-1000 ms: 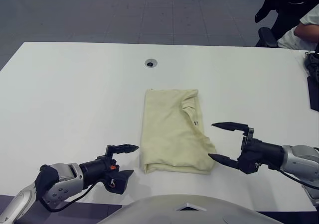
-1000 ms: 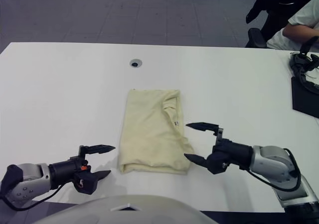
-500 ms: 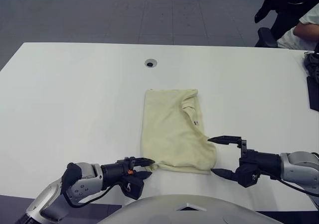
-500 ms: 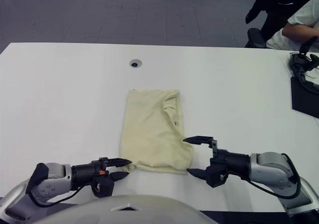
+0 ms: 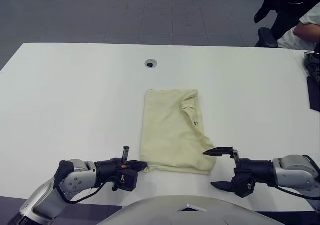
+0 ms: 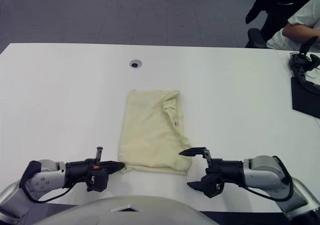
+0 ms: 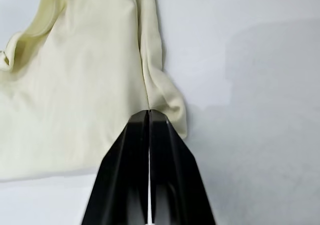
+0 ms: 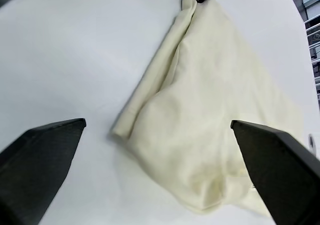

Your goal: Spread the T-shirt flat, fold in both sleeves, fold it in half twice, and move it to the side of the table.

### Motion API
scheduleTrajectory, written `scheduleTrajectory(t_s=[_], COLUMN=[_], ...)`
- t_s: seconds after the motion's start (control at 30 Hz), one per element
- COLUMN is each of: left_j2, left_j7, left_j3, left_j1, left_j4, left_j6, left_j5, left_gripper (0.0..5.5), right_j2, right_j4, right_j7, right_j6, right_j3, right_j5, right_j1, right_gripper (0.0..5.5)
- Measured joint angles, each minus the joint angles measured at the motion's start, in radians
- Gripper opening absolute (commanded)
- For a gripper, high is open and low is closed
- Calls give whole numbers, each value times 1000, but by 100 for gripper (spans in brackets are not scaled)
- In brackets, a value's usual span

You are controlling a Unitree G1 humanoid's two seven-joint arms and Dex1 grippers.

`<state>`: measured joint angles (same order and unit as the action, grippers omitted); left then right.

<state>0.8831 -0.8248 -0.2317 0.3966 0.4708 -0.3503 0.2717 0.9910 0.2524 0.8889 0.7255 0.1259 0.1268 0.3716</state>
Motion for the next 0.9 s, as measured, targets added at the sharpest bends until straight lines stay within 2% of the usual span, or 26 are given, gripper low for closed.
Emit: scheduleTrajectory(t_s=[0.17,0.33,0.63,0.73,0.9], left_j2=[0,1,9,18,37], left_j7=[7,-11,-56,-59,-81], left_j3=[0,9,108,154,137], left_j1=[2,35,56,55,67], left_j4=[-3,58,177,174,124], left_j6=[-4,38,149,165,155], left_j5=[-1,-86,-316,-329,-279], left_gripper=[0,80,224,274,367], right_j2=[-6,-6,1,8,19], right_j4=[-40,-64,-54,-54,-54], right_j7=[-30,-38,-37,-36,-34], right_j6=[23,28,1,-6,-12], right_j3=[40,66,115,122,129], right_j5=[10,11,5,2,1], right_j1=[-31,-40,-20,-15,-2], right_gripper=[433,347,195,144,49])
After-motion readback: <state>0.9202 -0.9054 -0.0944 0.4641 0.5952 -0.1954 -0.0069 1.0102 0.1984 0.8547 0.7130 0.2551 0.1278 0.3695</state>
